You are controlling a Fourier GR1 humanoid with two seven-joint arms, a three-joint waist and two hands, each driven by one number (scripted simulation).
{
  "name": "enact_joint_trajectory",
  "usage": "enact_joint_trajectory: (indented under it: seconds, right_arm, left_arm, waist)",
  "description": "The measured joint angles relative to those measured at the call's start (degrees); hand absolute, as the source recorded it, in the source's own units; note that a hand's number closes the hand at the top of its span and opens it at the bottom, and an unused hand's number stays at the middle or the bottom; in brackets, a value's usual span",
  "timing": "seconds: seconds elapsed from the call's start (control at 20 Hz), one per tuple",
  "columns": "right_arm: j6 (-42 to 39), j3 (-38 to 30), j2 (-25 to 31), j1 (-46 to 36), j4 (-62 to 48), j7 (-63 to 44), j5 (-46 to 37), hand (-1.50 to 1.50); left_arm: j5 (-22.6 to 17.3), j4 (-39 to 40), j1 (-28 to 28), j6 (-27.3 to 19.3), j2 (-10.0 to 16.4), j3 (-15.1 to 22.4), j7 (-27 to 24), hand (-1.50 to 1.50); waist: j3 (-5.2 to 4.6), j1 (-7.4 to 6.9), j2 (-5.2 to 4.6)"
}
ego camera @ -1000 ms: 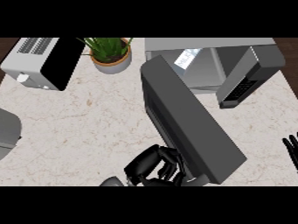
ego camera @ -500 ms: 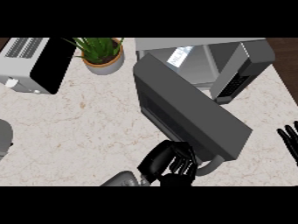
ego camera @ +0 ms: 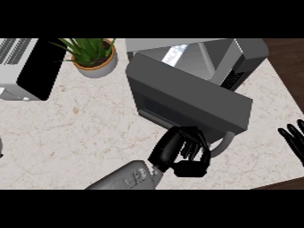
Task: Pick up the milk, place it into the microwave and close the microwave
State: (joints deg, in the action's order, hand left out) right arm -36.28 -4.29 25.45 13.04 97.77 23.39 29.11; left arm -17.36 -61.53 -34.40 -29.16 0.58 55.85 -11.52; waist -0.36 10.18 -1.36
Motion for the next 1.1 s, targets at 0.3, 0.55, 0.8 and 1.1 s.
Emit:
enact_joint_trajectory:
  seconds: [0.3, 0.55, 0.8, 1.1]
  right_arm:
    - [0.55, 0.57, 0.58, -0.24, 3.38, -2.68, 2.37, -1.50]
    - [0.99, 0.67, 1.17, 0.38, 5.82, -4.60, 4.45, -1.50]
    - [1.67, 0.08, 2.47, -0.23, 7.11, -6.70, 6.42, -1.50]
    - [2.26, -0.66, 3.47, -0.64, 8.25, -8.25, 8.46, -1.50]
  left_arm:
    - [-5.05, 2.89, -6.64, -5.32, -0.29, -1.57, -0.43, 1.50]
    - [-8.86, 6.60, -11.15, -8.17, -0.52, -3.23, -1.54, 1.50]
    - [-12.98, 10.24, -15.16, -8.40, -0.60, -4.88, -2.70, 1.50]
    - [-18.07, 14.23, -18.56, -7.08, -0.62, -7.49, -4.88, 1.50]
  waist:
    - [0.02, 1.73, -0.46]
    - [0.05, 2.96, -0.90]
    - [0.06, 3.73, -1.61]
    - [0.09, 4.39, -2.20]
